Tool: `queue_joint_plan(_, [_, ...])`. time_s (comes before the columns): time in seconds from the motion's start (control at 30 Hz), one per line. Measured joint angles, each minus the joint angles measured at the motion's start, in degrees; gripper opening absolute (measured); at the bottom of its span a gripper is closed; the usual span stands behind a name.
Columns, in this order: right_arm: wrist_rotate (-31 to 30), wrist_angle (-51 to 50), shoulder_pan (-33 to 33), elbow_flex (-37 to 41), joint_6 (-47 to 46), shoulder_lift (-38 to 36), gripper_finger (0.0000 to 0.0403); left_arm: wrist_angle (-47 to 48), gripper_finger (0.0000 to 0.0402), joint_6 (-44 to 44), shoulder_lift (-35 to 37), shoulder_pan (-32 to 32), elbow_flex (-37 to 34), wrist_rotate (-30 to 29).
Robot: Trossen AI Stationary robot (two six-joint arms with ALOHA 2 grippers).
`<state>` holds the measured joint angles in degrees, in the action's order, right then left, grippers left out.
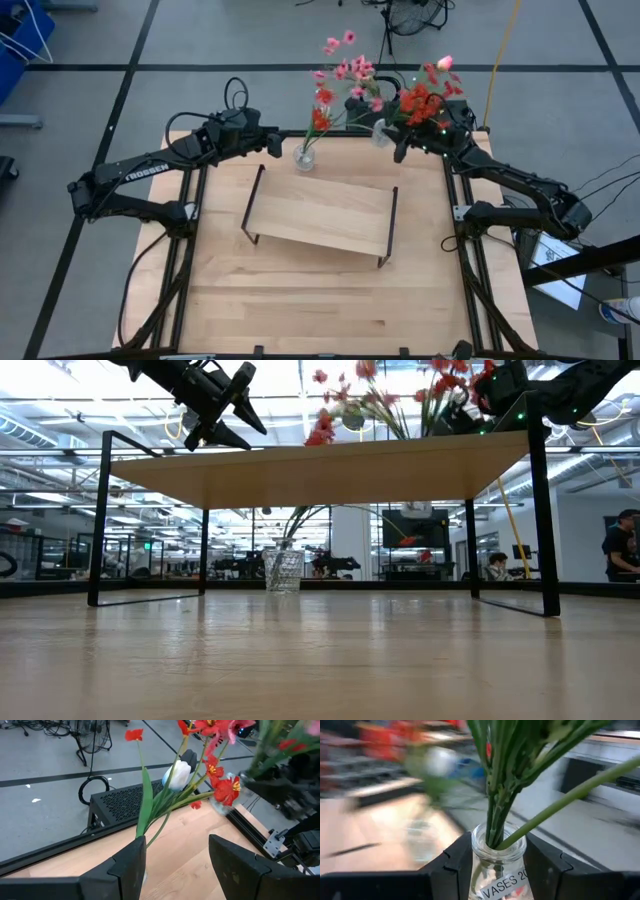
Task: Pick and place flowers into a vace then onto a shelf
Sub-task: Put the right transparent flower vase on the shelf
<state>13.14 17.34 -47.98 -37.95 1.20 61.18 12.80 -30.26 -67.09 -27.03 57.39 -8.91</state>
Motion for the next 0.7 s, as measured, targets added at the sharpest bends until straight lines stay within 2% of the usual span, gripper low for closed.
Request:
queue_joint_plan(0.07, [-2.84, -0.28, -0.08, 0.07, 1.34, 0.05, 0.0131, 0.00, 0.0218, 0.00, 0.00, 0.00, 0.00, 0.01])
queue_joint_plan(0.13, [-2.75, 1.14, -0.20, 0.08, 0.96, 0.03, 0.0131, 0.02, 0.0218, -0.02, 0.00, 0.00, 0.00, 0.00])
queue_joint_plan(0.27, [6.73, 2.52, -0.12, 0.07, -0.45, 0.03, 0.0131, 0.90, 0.0218, -0.22, 0.00, 0.00, 0.00, 0.40])
queue_joint_plan(0.33, [7.74, 2.58, 0.42, 0.07, -1.18, 0.03, 0.0131, 1.05, 0.0218, -0.24, 0.00, 0.00, 0.02, 0.93])
queue_joint_plan(0.37, [7.34, 2.23, 0.55, 0.07, -0.99, 0.03, 0.0131, 1.05, 0.0218, -0.23, 0.02, 0.00, 0.02, 0.94])
queue_joint_plan(0.47, [-1.61, -0.03, 0.55, 0.07, -0.19, 0.03, 0.0131, 1.07, 0.0218, -0.24, 0.02, 0.00, 0.02, 0.92])
queue_joint_plan(0.53, [-4.22, -0.21, -0.01, 0.08, 0.46, 0.03, 0.0131, 1.07, 0.0218, -0.24, 0.02, 0.00, 0.02, 0.92])
queue_joint_plan(0.57, [-3.22, 0.18, -0.30, 0.08, 0.77, 0.03, 0.0131, 1.11, 0.0218, -0.24, 0.02, 0.00, 0.02, 0.92])
queue_joint_plan(0.7, [10.71, 2.49, 0.22, 0.07, 0.01, 0.03, 0.0131, 1.12, 0.0218, -0.24, 0.02, 0.00, 0.02, 0.92])
